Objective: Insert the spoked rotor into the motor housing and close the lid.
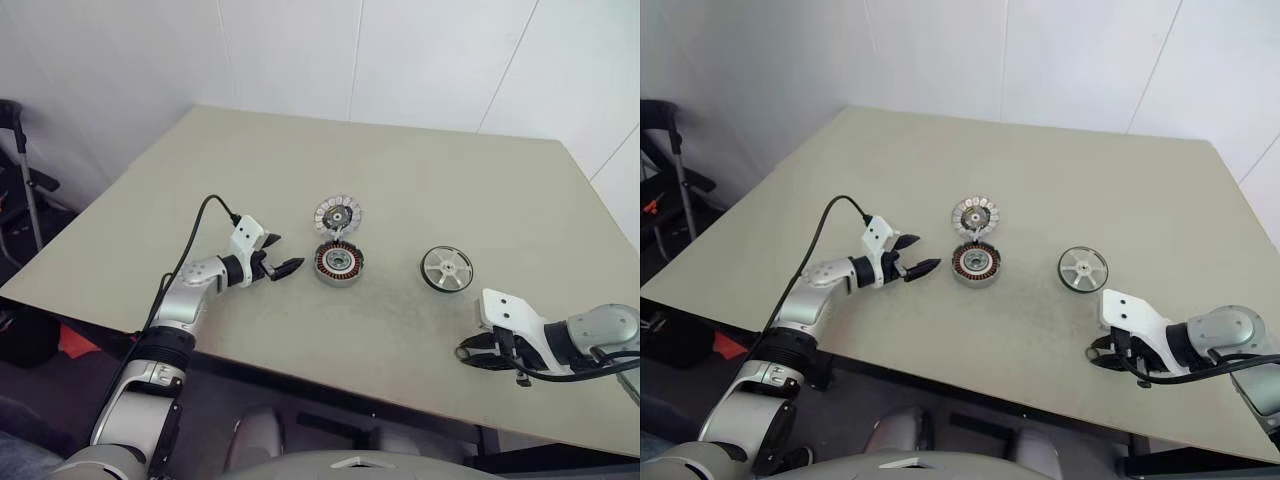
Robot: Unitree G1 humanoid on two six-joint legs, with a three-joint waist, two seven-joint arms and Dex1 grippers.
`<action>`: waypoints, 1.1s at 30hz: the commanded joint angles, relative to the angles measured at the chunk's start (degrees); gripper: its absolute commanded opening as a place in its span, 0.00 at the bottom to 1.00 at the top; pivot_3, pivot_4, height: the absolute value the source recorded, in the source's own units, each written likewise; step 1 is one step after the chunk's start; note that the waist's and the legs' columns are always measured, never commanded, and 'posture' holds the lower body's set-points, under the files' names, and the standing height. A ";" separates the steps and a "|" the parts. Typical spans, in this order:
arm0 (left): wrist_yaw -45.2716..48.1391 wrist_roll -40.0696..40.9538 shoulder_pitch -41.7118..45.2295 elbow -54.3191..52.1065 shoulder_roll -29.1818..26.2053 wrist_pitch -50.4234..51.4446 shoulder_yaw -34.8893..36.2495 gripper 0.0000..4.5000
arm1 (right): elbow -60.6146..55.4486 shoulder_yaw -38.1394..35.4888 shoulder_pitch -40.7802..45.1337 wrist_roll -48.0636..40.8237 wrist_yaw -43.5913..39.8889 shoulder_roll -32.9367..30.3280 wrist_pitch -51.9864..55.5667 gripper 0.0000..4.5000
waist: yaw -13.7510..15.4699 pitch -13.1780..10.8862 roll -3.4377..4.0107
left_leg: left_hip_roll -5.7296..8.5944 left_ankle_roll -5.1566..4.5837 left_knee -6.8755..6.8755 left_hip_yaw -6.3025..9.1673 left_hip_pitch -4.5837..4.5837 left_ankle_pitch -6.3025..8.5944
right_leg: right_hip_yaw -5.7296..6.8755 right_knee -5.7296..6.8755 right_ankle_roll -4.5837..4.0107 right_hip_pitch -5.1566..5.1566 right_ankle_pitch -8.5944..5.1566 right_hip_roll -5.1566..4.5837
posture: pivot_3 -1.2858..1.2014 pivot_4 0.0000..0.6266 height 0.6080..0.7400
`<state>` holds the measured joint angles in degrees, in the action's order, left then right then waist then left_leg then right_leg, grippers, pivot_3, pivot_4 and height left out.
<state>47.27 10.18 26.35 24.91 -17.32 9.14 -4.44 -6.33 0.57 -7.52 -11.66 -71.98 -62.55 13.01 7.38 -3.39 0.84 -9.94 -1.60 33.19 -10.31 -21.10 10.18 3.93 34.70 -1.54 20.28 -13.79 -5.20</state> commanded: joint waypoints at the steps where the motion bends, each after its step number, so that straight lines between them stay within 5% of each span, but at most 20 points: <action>1: 0.22 0.19 1.21 -0.49 -0.22 -1.13 0.51 1.00 | 2.07 -0.98 0.85 0.47 -0.61 -0.63 -1.34 0.39 | 0.00 0.00 0.00 | 0.00 -0.01 0.00 0.00 -0.01 0.01 | 0.00 0.00 -0.02 0.00 0.01 0.00 | 0.52 0.00 1.00; 7: 0.20 0.14 1.41 -0.08 -0.22 -1.28 0.57 1.00 | 4.13 -1.38 1.95 2.32 1.05 0.20 -6.09 0.80 | -0.15 0.00 -0.01 | 0.01 -0.03 0.02 -0.01 0.00 0.02 | 0.00 -0.01 0.12 0.00 -0.07 0.00 | 0.52 0.00 1.00; 15: 0.18 0.06 1.58 0.46 0.05 -1.61 0.42 1.00 | -0.11 -2.97 12.84 0.03 1.19 0.28 -7.52 0.80 | -0.61 0.04 0.09 | 0.02 -0.03 0.02 -0.02 0.02 0.01 | -0.07 0.04 0.33 0.10 -0.19 0.00 | 0.52 0.00 1.00; 22: 0.23 -0.42 5.06 4.46 1.23 -3.52 0.46 1.00 | 5.69 12.92 39.32 10.09 -2.13 9.97 -9.60 0.80 | -0.50 0.06 0.10 | -0.01 0.00 0.03 -0.01 -0.13 -0.01 | -0.03 0.26 -0.12 0.25 0.07 0.02 | 0.52 0.00 1.00; 33: -1.72 0.07 2.93 1.81 0.99 -4.04 1.56 1.00 | 18.90 28.50 56.66 20.17 -9.71 24.15 -17.85 0.80 | -0.24 0.07 0.09 | -0.22 -0.47 1.61 0.10 -2.56 0.18 | 0.09 2.07 -0.44 2.64 -0.07 -0.02 | 0.52 0.00 1.00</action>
<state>45.97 9.88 29.72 29.48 -15.80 5.92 -4.11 11.88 29.14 47.18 8.07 -80.55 -38.66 -3.60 7.14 -3.32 0.93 -10.19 -2.05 34.86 -10.20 -23.66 10.37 4.02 36.76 -1.98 22.88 -13.87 -5.21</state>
